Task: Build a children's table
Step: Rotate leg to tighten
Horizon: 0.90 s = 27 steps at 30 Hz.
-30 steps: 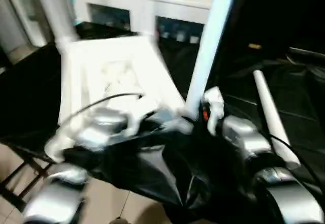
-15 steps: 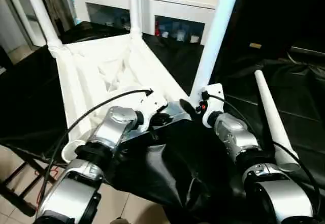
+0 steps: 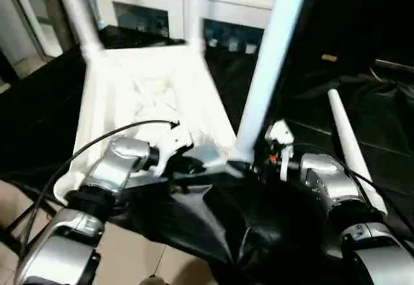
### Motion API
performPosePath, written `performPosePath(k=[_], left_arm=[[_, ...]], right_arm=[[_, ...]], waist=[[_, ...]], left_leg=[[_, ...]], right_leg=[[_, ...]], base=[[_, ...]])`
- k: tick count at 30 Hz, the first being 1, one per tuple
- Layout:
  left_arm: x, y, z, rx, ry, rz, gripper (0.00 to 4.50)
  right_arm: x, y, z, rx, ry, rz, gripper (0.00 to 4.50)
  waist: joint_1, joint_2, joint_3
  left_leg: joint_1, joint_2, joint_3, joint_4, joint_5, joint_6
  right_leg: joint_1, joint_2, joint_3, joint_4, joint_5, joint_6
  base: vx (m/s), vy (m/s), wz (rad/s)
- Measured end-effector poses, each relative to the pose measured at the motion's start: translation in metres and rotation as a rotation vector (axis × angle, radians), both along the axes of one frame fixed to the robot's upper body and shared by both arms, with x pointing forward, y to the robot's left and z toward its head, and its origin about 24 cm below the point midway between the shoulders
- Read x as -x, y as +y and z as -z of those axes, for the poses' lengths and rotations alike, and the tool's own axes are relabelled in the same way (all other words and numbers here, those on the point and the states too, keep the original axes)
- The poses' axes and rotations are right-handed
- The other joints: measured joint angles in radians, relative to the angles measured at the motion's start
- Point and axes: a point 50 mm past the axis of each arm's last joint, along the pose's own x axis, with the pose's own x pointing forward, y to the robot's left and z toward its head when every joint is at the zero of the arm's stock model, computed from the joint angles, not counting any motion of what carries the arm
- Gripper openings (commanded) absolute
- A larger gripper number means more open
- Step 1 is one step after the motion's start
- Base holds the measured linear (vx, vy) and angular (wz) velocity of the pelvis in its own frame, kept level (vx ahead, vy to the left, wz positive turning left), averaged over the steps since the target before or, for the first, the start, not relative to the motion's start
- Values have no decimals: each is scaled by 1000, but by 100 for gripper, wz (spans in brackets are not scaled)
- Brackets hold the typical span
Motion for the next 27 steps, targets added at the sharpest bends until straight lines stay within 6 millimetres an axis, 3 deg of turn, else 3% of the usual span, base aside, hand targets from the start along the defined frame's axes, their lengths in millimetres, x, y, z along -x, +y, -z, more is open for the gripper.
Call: performPosePath(k=[5,14,20,23,27], left_arm=[[6,4,-1,-1,27,61,0],[8,6,0,2,38,76,0],[-2,-9,5,15,-13,-77,0],[-15,-23,6,9,-57,-210,0],[-21,-44,7,12,-77,-296,0]], right_arm=[[7,1,-2,8,26,-103,298],[11,2,-1,1,44,-129,278],[-6,5,4,27,-3,162,277],[-24,14,5,36,-2,433,276],[-34,16,6,24,26,655,275]], waist=[[13,0,0],[14,0,0],[-3,-2,-1],[-19,-2,0],[-20,-1,0]], left_leg=[[0,0,0,-1,0,0],[0,0,0,0,0,0],[7,-1,0,1,0,0],[7,-1,0,0,1,-1],[7,-1,0,0,1,-1]], right_leg=[[0,0,0,0,0,0],[0,0,0,0,0,0],[5,0,2,1,-3,5],[3,0,2,2,-3,5],[4,0,2,2,-2,5]], base=[[0,0,0],[0,0,0],[0,0,0],[0,0,0],[0,0,0]])
